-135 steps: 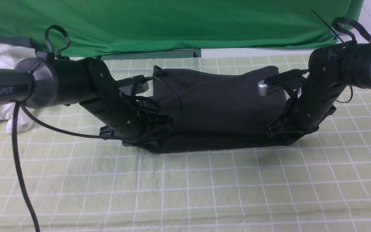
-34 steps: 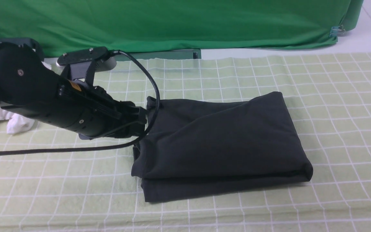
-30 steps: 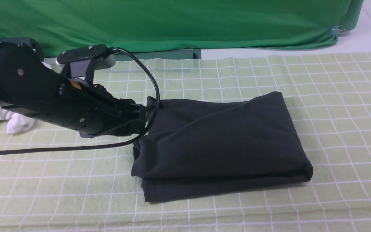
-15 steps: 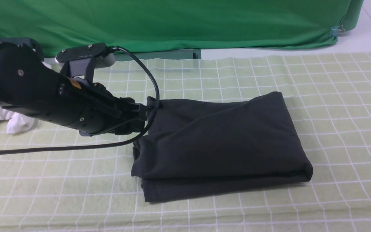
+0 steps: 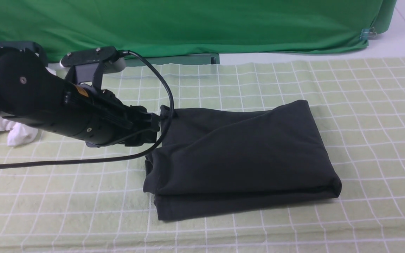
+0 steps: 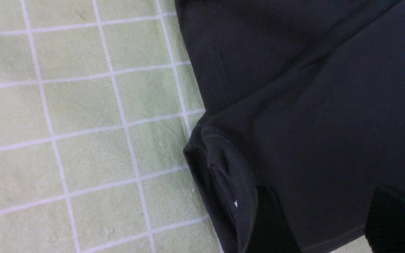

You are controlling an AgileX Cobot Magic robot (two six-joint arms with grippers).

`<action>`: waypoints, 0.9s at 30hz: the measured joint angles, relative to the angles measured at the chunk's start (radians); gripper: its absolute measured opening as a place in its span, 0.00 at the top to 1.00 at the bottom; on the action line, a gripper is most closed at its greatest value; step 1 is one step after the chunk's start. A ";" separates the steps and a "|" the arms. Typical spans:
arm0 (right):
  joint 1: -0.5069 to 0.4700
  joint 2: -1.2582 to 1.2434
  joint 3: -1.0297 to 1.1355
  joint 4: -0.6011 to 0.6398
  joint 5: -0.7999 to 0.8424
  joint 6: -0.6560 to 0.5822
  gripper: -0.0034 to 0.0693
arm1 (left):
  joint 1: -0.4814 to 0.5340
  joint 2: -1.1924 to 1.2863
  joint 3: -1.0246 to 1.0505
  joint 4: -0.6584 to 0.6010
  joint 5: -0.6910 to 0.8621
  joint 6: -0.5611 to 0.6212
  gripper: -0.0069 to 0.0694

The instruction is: Fold a long-sleeved shirt over a green coffee tablecloth.

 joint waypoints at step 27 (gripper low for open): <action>-0.128 -0.057 0.001 -0.034 0.011 0.001 0.76 | 0.000 -0.122 -0.058 0.026 0.160 0.094 0.87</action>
